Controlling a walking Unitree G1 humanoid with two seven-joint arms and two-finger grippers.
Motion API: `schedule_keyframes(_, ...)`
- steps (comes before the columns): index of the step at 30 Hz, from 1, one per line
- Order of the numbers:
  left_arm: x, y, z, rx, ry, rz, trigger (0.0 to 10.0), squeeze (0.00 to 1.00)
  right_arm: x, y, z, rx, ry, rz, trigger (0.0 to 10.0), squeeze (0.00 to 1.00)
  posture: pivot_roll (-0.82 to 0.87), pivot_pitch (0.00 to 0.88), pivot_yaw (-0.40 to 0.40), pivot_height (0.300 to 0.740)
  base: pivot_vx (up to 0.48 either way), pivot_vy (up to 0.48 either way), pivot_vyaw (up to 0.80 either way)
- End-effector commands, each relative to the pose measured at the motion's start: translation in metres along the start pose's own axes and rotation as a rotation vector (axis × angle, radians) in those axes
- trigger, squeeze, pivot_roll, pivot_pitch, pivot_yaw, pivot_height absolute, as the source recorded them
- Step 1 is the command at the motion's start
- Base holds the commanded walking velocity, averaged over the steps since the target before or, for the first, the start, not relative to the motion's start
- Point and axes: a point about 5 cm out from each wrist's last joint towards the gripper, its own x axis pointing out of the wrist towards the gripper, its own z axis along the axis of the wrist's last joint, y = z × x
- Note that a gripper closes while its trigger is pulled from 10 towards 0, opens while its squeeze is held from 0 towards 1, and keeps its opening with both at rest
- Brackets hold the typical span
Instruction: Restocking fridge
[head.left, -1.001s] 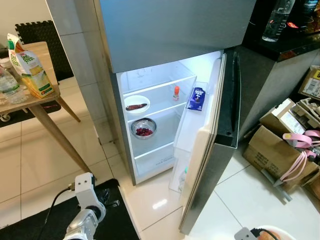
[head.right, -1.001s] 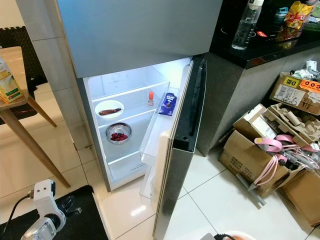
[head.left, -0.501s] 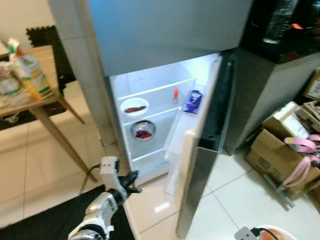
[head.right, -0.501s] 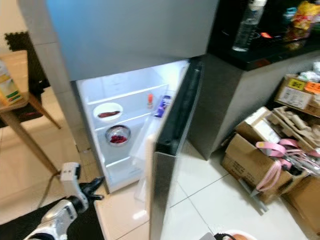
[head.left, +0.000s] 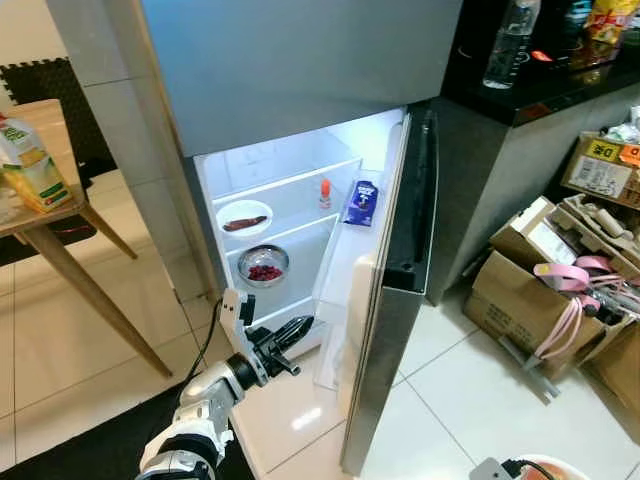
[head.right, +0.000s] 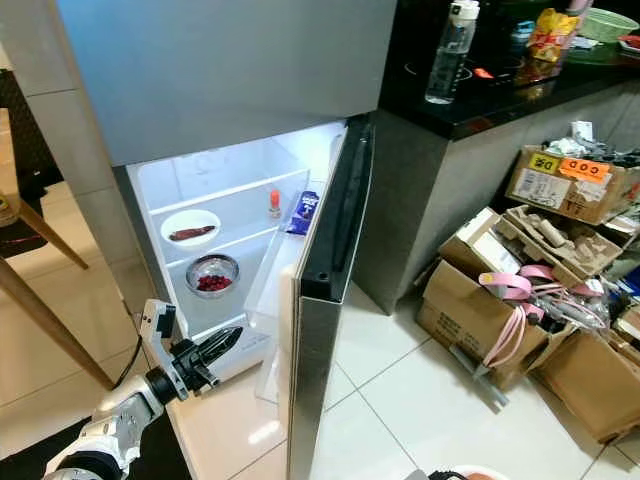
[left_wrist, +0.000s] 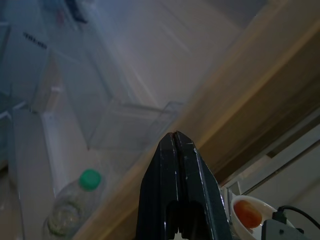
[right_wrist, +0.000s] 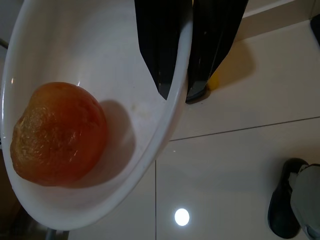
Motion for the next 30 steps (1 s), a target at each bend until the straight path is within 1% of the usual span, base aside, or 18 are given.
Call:
schedule_keyframes(1, 0.008, -0.004, 0.002, 0.010, -0.014, -0.017, 10.0, 0.00, 0.000, -0.004, 0.000, 0.006, -0.001, -0.015, 10.0, 0.00, -0.10, 0.000, -0.023, 0.740, 0.000, 0.000, 0.00)
schedule_keyframes(4, 0.008, -0.001, 0.003, 0.012, -0.011, 0.016, 10.0, 0.00, 0.000, -0.004, 0.000, 0.005, 0.000, -0.016, 10.0, 0.00, -0.10, 0.000, -0.020, 0.740, 0.000, 0.000, 0.00)
schedule_keyframes(5, 0.001, 0.000, -0.005, 0.009, 0.045, 0.021, 10.0, 0.00, 0.000, -0.004, -0.001, 0.005, 0.001, -0.016, 10.0, 0.00, -0.10, 0.000, -0.020, 0.740, 0.000, 0.000, 0.00)
schedule_keyframes(8, -0.004, 0.001, -0.010, 0.011, 0.087, 0.014, 10.0, 0.00, 0.000, -0.004, -0.001, 0.006, 0.002, -0.016, 10.0, 0.00, -0.10, 0.000, -0.020, 0.740, 0.000, 0.000, 0.00)
schedule_keyframes(9, -0.013, 0.000, -0.022, 0.054, 0.203, -0.003, 10.0, 0.00, 0.000, -0.004, -0.001, 0.006, 0.002, -0.015, 10.0, 0.00, -0.10, 0.000, -0.021, 0.740, 0.000, 0.000, 0.00)
schedule_keyframes(10, -0.021, 0.003, -0.028, 0.079, 0.279, 0.010, 10.0, 0.00, 0.000, -0.004, -0.001, 0.006, 0.003, -0.014, 10.0, 0.00, -0.10, 0.000, -0.021, 0.740, 0.000, 0.000, 0.00)
schedule_keyframes(11, -0.021, 0.003, -0.028, 0.079, 0.279, 0.010, 10.0, 0.00, 0.000, -0.004, -0.001, 0.006, 0.003, -0.014, 10.0, 0.00, -0.10, 0.000, -0.021, 0.740, 0.000, 0.000, 0.00)
schedule_keyframes(14, -0.038, 0.014, -0.031, 0.132, 0.388, 0.105, 10.0, 0.00, 0.000, -0.003, -0.002, 0.008, 0.005, -0.013, 10.0, 0.00, -0.10, 0.000, -0.019, 0.740, 0.000, 0.000, 0.00)
schedule_keyframes(17, -0.044, 0.024, -0.025, 0.148, 0.398, 0.197, 10.0, 0.00, 0.000, -0.003, -0.002, 0.009, 0.006, -0.013, 10.0, 0.00, -0.10, 0.000, -0.020, 0.740, 0.000, 0.000, 0.00)
schedule_keyframes(18, -0.044, 0.024, -0.025, 0.148, 0.398, 0.197, 10.0, 0.00, 0.000, -0.003, -0.002, 0.009, 0.006, -0.013, 10.0, 0.00, -0.10, 0.000, -0.020, 0.740, 0.000, 0.000, 0.00)
schedule_keyframes(19, -0.048, 0.031, -0.021, 0.186, 0.409, 0.285, 10.0, 0.00, 0.000, -0.003, -0.002, 0.010, 0.006, -0.012, 10.0, 0.00, -0.10, 0.000, -0.020, 0.740, 0.000, 0.000, 0.00)
schedule_keyframes(20, -0.048, 0.031, -0.021, 0.186, 0.409, 0.285, 10.0, 0.00, 0.000, -0.003, -0.002, 0.010, 0.006, -0.012, 10.0, 0.00, -0.10, 0.000, -0.020, 0.740, 0.000, 0.000, 0.00)
schedule_keyframes(21, -0.051, 0.040, -0.014, 0.231, 0.405, 0.387, 10.0, 0.00, 0.000, -0.003, -0.003, 0.010, 0.007, -0.012, 10.0, 0.00, -0.10, 0.000, -0.020, 0.740, 0.000, 0.000, 0.00)
schedule_keyframes(23, -0.051, 0.052, 0.005, 0.291, 0.312, 0.571, 10.0, 0.00, 0.000, -0.002, -0.003, 0.012, 0.007, -0.011, 10.0, 0.00, -0.11, 0.000, -0.017, 0.740, 0.000, 0.000, 0.00)
schedule_keyframes(25, -0.050, 0.054, 0.009, 0.296, 0.278, 0.610, 10.0, 0.00, 0.000, -0.002, -0.003, 0.013, 0.007, -0.011, 10.0, 0.00, -0.11, 0.000, -0.017, 0.740, 0.000, 0.000, 0.00)
schedule_keyframes(27, -0.038, 0.053, 0.024, 0.284, 0.135, 0.652, 10.0, 0.00, 0.000, -0.001, -0.002, 0.015, 0.006, -0.010, 10.0, 0.00, -0.11, 0.000, -0.018, 0.740, 0.000, 0.000, 0.00)
schedule_keyframes(29, -0.032, 0.052, 0.029, 0.265, 0.078, 0.657, 10.0, 0.00, 0.000, -0.001, -0.002, 0.020, 0.006, -0.009, 10.0, 0.00, -0.12, 0.000, -0.017, 0.740, 0.000, 0.000, 0.00)
schedule_keyframes(30, -0.032, 0.052, 0.029, 0.265, 0.078, 0.657, 10.0, 0.00, 0.000, -0.001, -0.002, 0.020, 0.006, -0.009, 10.0, 0.00, -0.12, 0.000, -0.017, 0.740, 0.000, 0.000, 0.00)
